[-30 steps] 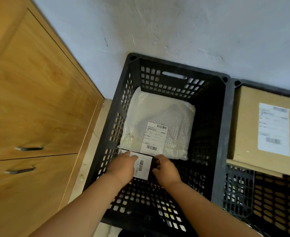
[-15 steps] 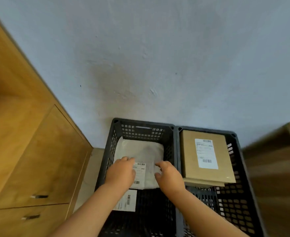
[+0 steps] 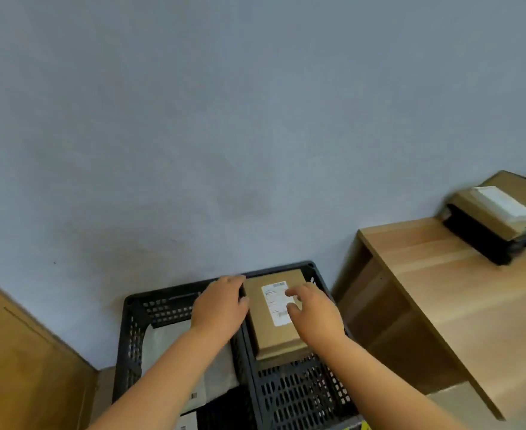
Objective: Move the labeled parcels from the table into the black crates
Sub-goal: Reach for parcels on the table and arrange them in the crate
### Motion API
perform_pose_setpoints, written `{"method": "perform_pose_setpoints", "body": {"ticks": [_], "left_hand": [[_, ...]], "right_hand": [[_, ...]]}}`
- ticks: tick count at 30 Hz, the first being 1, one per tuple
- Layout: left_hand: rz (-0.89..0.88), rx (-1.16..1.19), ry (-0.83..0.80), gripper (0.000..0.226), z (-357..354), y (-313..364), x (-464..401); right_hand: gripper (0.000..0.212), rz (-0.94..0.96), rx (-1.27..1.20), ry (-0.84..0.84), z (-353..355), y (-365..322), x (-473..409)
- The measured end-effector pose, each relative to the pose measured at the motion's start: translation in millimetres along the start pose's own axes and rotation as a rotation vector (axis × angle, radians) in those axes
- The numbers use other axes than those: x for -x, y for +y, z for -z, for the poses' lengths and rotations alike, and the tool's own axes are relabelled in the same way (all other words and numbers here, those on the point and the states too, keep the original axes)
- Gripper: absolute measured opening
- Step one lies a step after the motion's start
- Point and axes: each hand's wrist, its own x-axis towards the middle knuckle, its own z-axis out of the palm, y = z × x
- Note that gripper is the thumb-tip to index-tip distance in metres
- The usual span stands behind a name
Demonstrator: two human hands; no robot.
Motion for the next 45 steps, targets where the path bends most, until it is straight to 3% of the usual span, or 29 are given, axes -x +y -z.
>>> {"method": "perform_pose_setpoints", "body": {"ticks": [7, 21, 35, 45], "left_hand": [[-0.18, 0.013, -0.01, 0.046, -22.6, 135.1, -13.0], [-0.368, 0.073, 0.029, 0.049, -151.0, 448.5, 6.4], [-0.391, 0.072, 0.046, 0.049, -224.9, 579.3, -49.8], [-0.308, 0.155, 0.032, 0.049, -268.0, 656.3, -153.5]], "right_hand": [[0.028, -0.085, -0.012, 0.166, 99.4, 99.3, 28.6], [0.024, -0.236, 0.096, 0.352, 300.7, 373.5, 114.5], [0.024, -0.269, 0.073, 0.378, 373.5, 514.4, 96.6], [0.024, -0.236, 0.139, 0.322, 437.4, 600.1, -2.8]]}}
